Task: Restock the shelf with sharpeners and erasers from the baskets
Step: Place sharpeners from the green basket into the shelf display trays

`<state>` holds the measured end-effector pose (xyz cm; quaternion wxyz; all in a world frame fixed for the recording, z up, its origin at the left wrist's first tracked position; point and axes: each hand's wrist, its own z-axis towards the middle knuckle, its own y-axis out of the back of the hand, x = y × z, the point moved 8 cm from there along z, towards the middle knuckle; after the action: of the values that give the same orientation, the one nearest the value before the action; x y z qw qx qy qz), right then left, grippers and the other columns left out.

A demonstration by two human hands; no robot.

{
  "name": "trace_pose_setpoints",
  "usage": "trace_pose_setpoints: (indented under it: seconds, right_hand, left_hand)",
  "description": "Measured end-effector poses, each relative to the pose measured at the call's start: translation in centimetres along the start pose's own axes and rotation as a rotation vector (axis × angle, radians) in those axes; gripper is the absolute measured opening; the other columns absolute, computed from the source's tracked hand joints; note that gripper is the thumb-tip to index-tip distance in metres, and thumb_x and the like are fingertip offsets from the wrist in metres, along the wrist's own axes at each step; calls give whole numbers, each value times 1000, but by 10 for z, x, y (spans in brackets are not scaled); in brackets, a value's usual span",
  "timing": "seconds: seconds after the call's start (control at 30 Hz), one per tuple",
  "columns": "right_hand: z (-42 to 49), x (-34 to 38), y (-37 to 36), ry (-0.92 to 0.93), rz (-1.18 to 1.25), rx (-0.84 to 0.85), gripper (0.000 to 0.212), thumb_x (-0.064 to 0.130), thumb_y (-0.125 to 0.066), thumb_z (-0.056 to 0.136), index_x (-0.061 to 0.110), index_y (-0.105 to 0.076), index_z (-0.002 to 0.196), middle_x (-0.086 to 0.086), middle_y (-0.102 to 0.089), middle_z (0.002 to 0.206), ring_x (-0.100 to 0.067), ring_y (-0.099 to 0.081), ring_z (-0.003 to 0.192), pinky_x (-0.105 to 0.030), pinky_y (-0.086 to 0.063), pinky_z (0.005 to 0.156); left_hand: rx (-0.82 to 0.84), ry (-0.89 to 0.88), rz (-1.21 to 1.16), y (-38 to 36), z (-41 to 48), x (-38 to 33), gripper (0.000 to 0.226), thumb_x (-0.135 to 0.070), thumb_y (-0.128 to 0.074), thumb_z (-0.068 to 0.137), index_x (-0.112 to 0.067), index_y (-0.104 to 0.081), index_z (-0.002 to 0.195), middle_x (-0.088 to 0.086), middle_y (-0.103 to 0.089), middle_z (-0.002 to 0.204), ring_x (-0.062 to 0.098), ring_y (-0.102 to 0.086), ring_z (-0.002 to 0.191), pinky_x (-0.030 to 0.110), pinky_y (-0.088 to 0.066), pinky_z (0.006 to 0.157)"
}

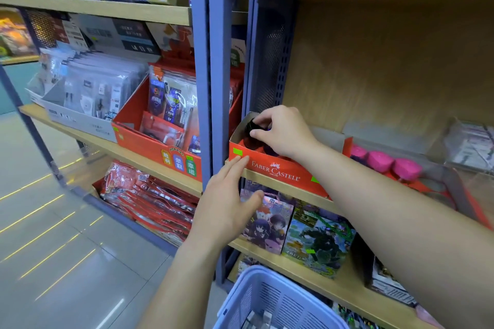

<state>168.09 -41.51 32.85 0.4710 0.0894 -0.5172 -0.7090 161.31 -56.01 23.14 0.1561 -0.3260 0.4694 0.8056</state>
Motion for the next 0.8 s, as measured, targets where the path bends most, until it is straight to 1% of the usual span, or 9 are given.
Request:
trace_pose_setpoints:
  seconds: [0.1,0.17,0.23,0.3,0.37,0.5,0.6,0.67,0.8]
  right_hand:
    - [0,-1,-7,19,-91,42,36,33,-70,93,20,-71,127,-3,-69,122,-26,-59,116,-37,-47,98]
    - [-1,-2,-10,23,-126,79,40,33,-69,93,22,-67,132,-6,-64,124,-30,-54,118,-40,-45,101]
    - [-6,-1,-6,16,-93,79,44,33,-71,91,23,-65,133,-6,-60,120,-28,-54,117,-40,-46,100]
    - [-16,1,8,8,-25,25,42,33,-72,90,23,-66,130,-2,-58,115,-23,-55,112,-35,-47,95]
    - [-35,4,28,1,31,-31,35,34,-71,91,24,-69,124,3,-58,110,-19,-56,106,-31,-45,90]
    - [-107,-2,64,-10,100,-75,24,35,-74,87,27,-73,110,9,-61,104,-13,-58,99,-36,-48,91]
    - [-178,-22,84,-23,107,-106,20,32,-76,84,27,-74,103,7,-62,99,-15,-59,97,-36,-48,90]
    - [-229,-42,89,-61,97,-92,18,33,-76,83,26,-74,100,6,-62,97,-14,-59,94,-32,-46,86]
    - [-358,-123,80,-273,48,23,18,27,-80,84,20,-75,99,4,-61,93,-12,-57,86,-30,-46,80]
  left_hand:
    - [11,12,6,-2,0,2,72,-43,-65,95,-35,-30,158,-18,-29,163,5,-25,149,27,-26,118]
    - [13,10,8,-1,-1,-2,72,-42,-65,95,-34,-30,158,-18,-30,162,4,-27,148,23,-25,115]
    - [9,8,2,0,-3,-5,70,-40,-65,96,-33,-31,157,-17,-35,160,5,-31,146,21,-26,113]
    - [11,12,-4,1,-8,-9,67,-40,-64,96,-34,-34,156,-13,-47,151,9,-42,138,28,-36,114]
    - [7,12,-5,1,-18,-16,61,-40,-63,96,-34,-40,152,-13,-53,140,7,-50,127,30,-44,104]
    - [53,4,22,-16,-51,-41,50,-36,-64,94,-35,-51,142,-20,-51,137,-4,-52,103,21,-40,87]
    - [145,-26,39,-46,-72,-61,42,-36,-66,92,-33,-57,133,-17,-54,126,7,-58,106,30,-48,88]
    - [222,-73,75,-69,-88,-72,39,-35,-67,92,-27,-60,130,-12,-56,122,11,-56,111,27,-44,89]
    - [556,-116,165,-156,-154,-89,40,-38,-66,93,-24,-60,130,-6,-62,129,14,-57,119,28,-43,95]
